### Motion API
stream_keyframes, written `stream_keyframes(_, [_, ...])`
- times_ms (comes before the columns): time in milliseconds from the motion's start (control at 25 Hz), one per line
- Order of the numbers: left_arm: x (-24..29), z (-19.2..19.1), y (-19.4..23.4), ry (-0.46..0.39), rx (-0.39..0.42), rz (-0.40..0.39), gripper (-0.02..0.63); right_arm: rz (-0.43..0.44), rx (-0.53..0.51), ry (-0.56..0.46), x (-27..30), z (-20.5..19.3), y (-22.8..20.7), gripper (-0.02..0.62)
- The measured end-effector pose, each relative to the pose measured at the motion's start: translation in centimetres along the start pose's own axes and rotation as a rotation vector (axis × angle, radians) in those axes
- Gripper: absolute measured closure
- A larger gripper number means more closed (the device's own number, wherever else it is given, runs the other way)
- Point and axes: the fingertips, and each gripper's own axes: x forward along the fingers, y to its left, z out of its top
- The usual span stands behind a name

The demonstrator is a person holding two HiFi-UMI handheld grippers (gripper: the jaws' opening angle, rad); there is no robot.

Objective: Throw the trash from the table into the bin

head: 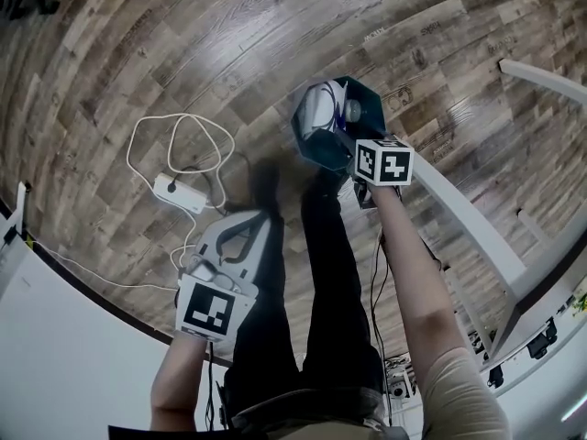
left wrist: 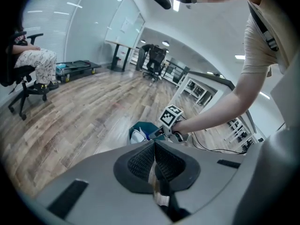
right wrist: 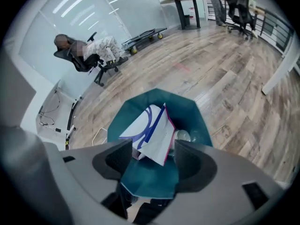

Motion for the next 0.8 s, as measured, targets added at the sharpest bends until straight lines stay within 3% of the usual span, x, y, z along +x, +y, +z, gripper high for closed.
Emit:
stream_keyframes(120, [-0.4,1.1,-0.2,-0.012,0.0,0.004,0.592,0.04,0.059,-0.066,-3.1,0.7,0.2,0.334])
stream_keyframes(320, [-1.9,5.1,-0.9,-0.049,0.062,0.007,0.592,0.178,0.211,-0.215,-9.9,3.5,2.8,0.339])
stream_keyframes(360, [-2.4,6.1,-1.0,-0.062,0.072,0.01,0.592,0.204,0.225,-0.253,-11.8,4.3,3.8,0.391])
stream_keyframes(400, [-3.1,7.1,-1.1,-0.072,0.075,0.013,0.592,0.235,0.233,-0.288,-13.8,4.9,5.1,0.531])
stream_keyframes(480, [-4.5,9.0,-1.5,-0.084,0.071,0.011,0.592,0.32,0.233,-0.348,-17.9,6.4,8.3,0.58])
stream_keyframes(600, [-6.5,13.0,-2.2,-0.123,0.098,0.01,0.592,0.417,0.192,-0.43,-24.6,9.0,12.7,0.58])
stream_keyframes(720, [-9.1,17.7,-3.4,-0.179,0.147,0.015,0.592,0.458,0.171,-0.501,-31.2,11.5,15.9,0.58])
stream_keyframes(800, [-10.9,20.6,-4.2,-0.216,0.172,0.022,0.592,0.435,0.11,-0.511,-34.3,12.2,17.6,0.58])
